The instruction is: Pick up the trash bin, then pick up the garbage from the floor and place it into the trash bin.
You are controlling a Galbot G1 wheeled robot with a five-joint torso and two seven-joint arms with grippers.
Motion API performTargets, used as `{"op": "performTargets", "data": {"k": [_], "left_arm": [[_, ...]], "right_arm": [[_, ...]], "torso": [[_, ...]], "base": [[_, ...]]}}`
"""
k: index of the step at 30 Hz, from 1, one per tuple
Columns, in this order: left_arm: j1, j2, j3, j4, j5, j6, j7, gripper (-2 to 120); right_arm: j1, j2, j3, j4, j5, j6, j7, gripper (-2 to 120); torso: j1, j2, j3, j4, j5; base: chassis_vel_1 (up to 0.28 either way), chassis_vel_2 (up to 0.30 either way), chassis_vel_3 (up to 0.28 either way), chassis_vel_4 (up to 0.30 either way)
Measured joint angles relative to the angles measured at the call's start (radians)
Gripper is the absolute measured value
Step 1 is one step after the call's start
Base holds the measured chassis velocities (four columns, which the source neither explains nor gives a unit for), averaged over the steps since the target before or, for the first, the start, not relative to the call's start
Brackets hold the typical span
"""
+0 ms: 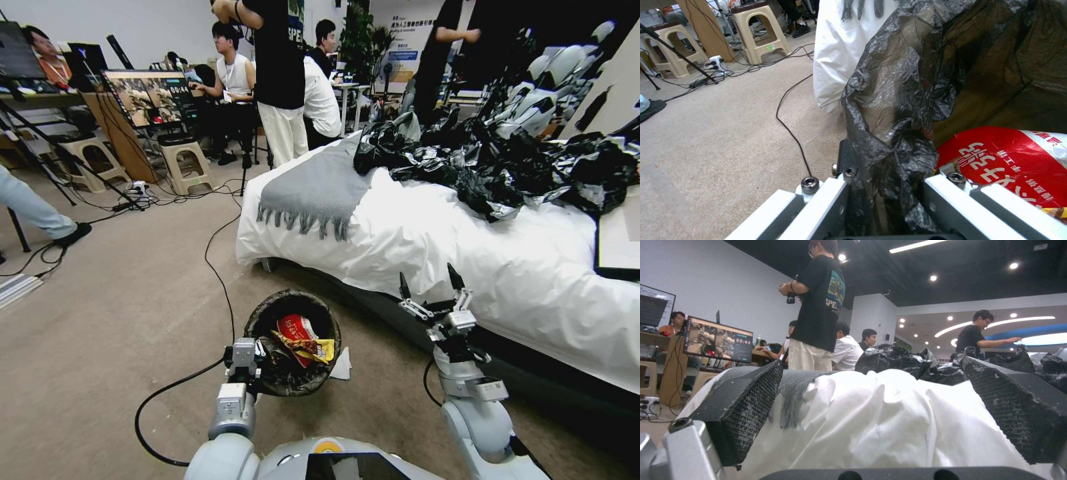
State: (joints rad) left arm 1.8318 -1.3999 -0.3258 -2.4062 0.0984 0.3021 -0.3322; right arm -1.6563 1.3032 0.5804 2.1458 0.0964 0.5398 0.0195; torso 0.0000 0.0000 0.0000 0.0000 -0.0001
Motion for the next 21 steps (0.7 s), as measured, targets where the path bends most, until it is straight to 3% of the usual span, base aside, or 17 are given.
{"op": "performTargets", "data": {"k": [21], "left_arm": [[0.004,-0.007,0.011,-0.001,0.005,-0.002,0.006,0]], "right_arm": [[0.017,0.013,-0.035,-0.038,-0.017,0.009,-0.016,100]], "torso": [[0.000,0.000,0.000,-0.0001,0.0000]], "base": [[0.000,0.000,0.000,0.000]]}}
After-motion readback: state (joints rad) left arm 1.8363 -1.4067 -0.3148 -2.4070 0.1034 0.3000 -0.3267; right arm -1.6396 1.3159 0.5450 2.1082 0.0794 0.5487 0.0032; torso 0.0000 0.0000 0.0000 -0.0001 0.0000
